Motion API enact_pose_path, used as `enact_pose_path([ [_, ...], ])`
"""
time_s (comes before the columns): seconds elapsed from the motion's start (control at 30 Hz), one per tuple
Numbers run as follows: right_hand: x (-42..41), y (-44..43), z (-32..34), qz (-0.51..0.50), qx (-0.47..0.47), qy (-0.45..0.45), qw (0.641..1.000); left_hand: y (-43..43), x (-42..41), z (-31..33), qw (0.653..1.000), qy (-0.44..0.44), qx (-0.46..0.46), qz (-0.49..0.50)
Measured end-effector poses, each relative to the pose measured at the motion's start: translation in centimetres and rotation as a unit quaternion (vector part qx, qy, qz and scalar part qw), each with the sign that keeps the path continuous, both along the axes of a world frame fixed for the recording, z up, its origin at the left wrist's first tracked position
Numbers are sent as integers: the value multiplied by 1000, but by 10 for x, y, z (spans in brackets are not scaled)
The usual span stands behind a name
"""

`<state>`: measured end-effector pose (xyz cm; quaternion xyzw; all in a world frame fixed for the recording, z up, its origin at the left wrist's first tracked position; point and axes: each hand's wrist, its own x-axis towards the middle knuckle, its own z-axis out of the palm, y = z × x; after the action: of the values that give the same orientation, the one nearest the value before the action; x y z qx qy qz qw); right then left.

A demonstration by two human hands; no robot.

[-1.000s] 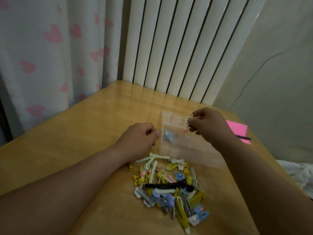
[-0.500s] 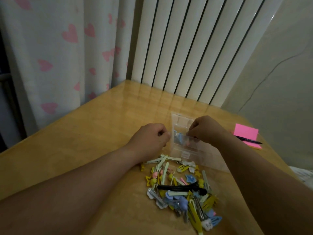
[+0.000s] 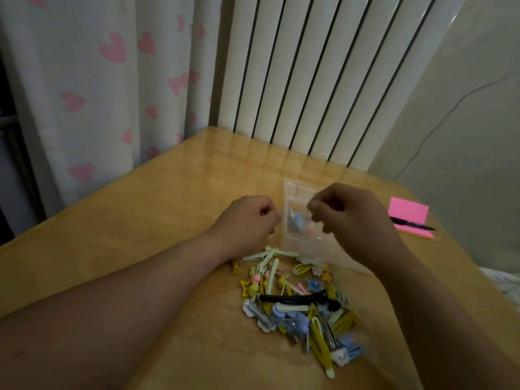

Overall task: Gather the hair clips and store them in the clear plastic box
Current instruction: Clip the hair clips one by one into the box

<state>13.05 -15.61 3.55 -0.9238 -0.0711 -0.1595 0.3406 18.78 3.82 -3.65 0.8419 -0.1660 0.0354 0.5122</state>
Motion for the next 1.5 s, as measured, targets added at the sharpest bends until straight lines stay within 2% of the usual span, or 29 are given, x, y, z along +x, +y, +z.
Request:
enact_pose_path([
  [0.1,-23,12,-13,102,-61,48,992,2,1,2,1000,9,-28,10],
  [0.23,-27,18,-25,188,-170,103,962,2,3,6,993,46,-108,27],
  [0.53,-36,17,-18,204,-267,93,937,1,4,1,996,34,-81,19],
  [0.73,-44,23,-12,177,-384,48,905,1,3,1,997,26,-68,25],
  [1.07,-43,23,-12,174,-325,114,923,1,1,2,999,18,-43,23],
  [1.23,-45,22,-10,182,-296,130,929,-1,1,2,999,13,-40,20],
  [1.4,-46,15,-5,176,-266,109,942,0,2,1,999,13,-46,14],
  [1.5,-43,12,-6,187,-277,131,933,1,1,1,999,19,-48,10],
])
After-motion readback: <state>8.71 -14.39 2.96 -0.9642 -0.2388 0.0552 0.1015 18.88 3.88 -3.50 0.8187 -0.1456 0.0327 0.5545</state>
